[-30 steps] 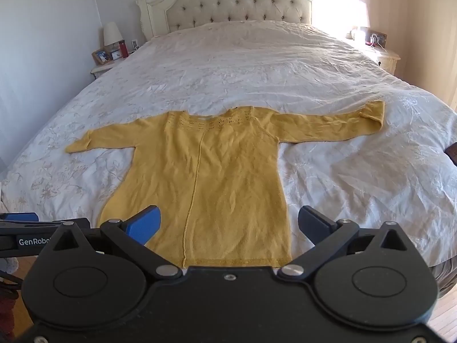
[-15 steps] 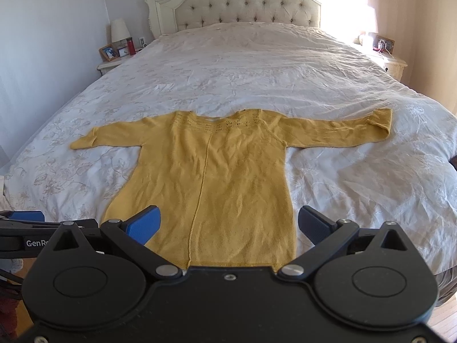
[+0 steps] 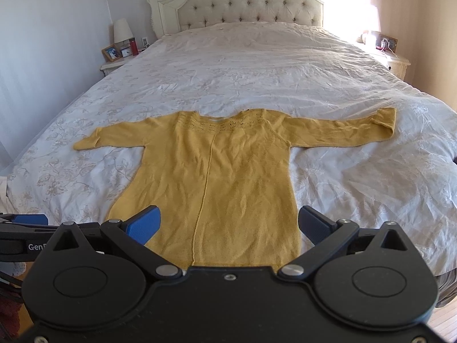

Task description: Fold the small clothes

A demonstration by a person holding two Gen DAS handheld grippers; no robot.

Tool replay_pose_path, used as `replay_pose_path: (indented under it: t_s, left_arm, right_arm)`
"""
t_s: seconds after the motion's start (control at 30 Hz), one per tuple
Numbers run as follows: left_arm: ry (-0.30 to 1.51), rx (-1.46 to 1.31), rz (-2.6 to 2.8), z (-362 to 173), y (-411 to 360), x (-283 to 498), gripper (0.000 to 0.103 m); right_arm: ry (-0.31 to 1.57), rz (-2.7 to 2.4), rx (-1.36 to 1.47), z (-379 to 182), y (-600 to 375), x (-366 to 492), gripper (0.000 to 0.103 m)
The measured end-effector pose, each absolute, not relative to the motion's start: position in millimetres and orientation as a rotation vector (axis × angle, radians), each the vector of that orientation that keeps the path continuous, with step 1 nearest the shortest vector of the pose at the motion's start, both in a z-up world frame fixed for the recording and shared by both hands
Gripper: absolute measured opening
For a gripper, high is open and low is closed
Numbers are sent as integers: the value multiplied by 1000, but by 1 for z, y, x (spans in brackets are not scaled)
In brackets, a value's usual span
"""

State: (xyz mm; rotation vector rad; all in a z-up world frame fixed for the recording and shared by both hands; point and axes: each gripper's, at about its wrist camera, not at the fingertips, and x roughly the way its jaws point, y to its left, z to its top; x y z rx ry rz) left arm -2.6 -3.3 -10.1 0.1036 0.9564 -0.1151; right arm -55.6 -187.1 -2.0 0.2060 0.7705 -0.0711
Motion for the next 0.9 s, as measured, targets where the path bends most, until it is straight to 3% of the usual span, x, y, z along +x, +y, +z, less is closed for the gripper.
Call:
replay_pose_path:
  t_s: [0.9]
  left_arm:
    - [1063,111,-111,-18,-9,23,92]
  right_arm:
    - [854,-61,267,-21,-189,-35,102]
